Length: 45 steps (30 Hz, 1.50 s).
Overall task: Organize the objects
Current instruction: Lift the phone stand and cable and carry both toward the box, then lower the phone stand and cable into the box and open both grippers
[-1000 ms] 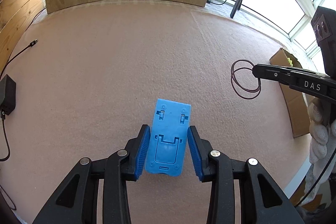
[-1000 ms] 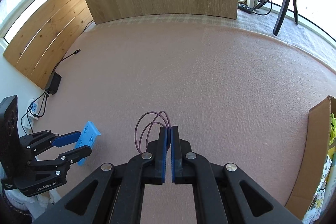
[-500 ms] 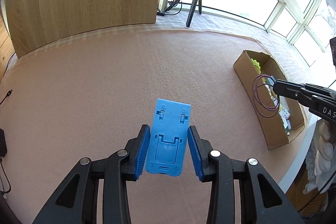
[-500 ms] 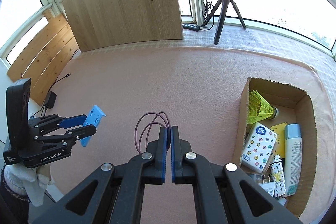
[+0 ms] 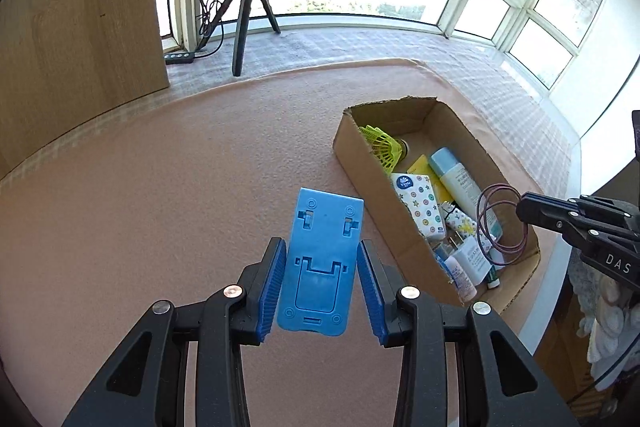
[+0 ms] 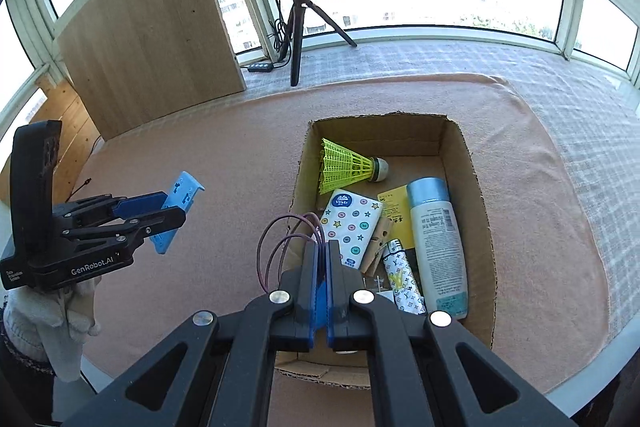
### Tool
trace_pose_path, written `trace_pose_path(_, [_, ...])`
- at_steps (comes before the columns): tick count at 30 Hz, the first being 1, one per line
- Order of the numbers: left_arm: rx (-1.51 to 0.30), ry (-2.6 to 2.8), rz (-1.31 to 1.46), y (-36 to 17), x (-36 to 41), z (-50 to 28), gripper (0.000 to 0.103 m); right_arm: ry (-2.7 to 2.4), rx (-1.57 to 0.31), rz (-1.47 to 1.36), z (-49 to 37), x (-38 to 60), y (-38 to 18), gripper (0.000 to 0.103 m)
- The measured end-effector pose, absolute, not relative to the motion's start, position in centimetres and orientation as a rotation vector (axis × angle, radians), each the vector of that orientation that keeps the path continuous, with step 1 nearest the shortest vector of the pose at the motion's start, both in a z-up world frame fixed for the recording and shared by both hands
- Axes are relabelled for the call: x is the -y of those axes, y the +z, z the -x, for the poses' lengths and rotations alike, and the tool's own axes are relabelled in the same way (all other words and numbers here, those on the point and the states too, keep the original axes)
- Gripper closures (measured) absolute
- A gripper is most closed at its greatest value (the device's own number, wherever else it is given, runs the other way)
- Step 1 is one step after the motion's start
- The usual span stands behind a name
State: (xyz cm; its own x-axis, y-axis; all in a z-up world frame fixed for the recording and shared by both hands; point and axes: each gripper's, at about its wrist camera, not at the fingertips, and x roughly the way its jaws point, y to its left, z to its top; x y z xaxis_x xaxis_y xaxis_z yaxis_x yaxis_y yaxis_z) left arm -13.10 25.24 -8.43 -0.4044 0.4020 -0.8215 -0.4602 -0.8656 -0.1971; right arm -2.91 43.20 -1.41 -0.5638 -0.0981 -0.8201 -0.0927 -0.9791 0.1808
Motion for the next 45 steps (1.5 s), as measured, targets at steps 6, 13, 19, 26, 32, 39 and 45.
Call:
trace_pose_path(6, [-0.131, 2.216, 1.288, -8.7, -30.5, 13.6, 0.063, -2.773, 0.372, -1.504, 1.6, -45.9, -2.3, 0.1])
trace_pose_path(13, [-0.181, 2.183, 1.272, -8.7, -34.9, 14.2, 0.063, -2.774, 0.403, -1.518, 0.8, -47.8, -2.9, 0.1])
trace_pose_path(19, [-0.209, 2.169, 1.259, -8.7, -37.2, 14.7, 0.062, -2.754, 0.431, -1.519, 0.4, -48.9, -3.2, 0.099])
trace_pose_path(26, [-0.222, 2.195, 1.228, -8.3, -38.5, 14.8, 0.026, -2.769, 0.403, -1.466, 0.1, -49.1, -2.8, 0.037])
trace_pose_path(32, [-0.22, 2.199, 1.249, -8.6, -38.3, 15.0, 0.026, -2.762, 0.395, -1.481, 0.2, -49.2, -3.0, 0.037])
trace_pose_path(39, [-0.204, 2.216, 1.248, -8.2, -37.2, 14.8, 0.026, -2.77, 0.426, -1.488, 0.3, -49.4, -3.1, 0.037])
trace_pose_path(45, [-0.197, 2.231, 1.241, -7.6, -35.9, 14.3, 0.026, -2.777, 0.406, -1.486, 0.4, -48.7, -2.7, 0.037])
